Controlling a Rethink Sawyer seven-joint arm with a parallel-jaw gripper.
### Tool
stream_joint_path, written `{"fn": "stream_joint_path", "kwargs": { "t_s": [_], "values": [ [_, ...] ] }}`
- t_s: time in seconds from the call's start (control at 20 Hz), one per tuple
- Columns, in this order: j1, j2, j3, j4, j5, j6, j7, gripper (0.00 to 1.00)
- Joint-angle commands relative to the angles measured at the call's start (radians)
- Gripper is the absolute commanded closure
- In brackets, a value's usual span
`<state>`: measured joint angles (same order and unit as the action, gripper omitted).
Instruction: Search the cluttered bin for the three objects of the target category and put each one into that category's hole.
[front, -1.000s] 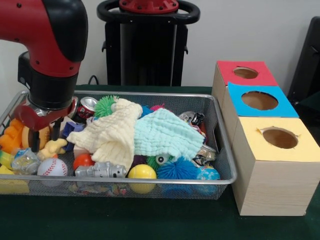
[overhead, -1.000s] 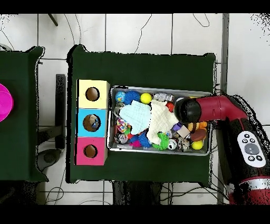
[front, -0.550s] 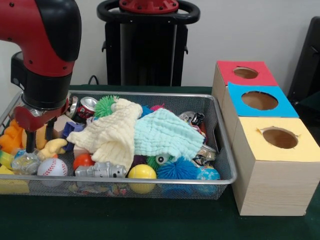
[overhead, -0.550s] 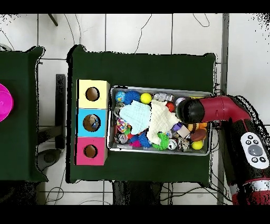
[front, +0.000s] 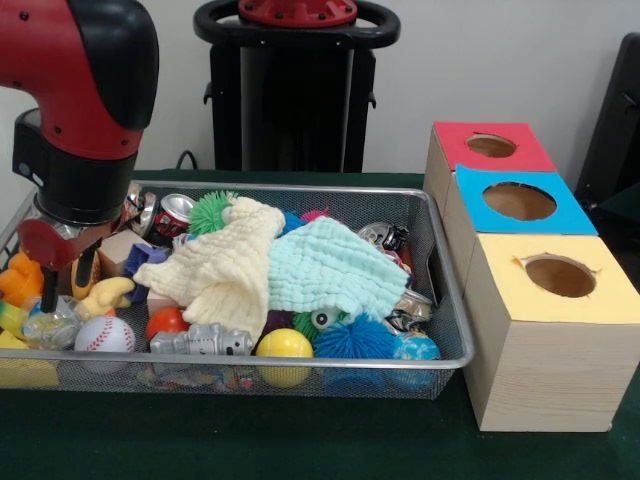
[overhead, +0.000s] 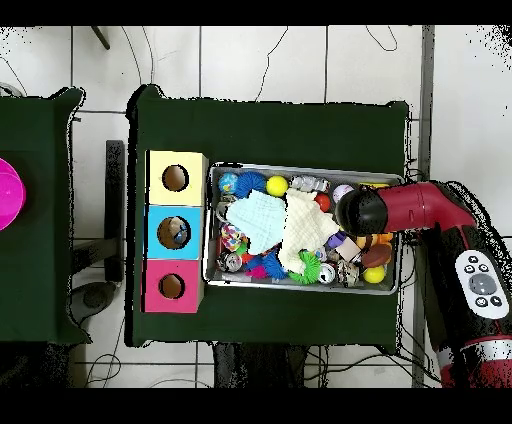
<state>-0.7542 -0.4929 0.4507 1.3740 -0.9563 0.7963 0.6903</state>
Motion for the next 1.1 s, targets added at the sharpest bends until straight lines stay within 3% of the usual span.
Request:
{"fn": "stream_joint_path", "kwargs": {
  "t_s": [0.05,0.3,1.1],
  "values": [
    [-0.008,0.063,0.063,-0.058,-0.092,-0.064,-0.284,0.0],
    [-0.018,0.08,0.066,-0.058,-0.091,-0.068,-0.282,0.0],
    [0.055,0.093,-0.009,-0.108,-0.142,0.004,-0.224,0.0]
  ]
}}
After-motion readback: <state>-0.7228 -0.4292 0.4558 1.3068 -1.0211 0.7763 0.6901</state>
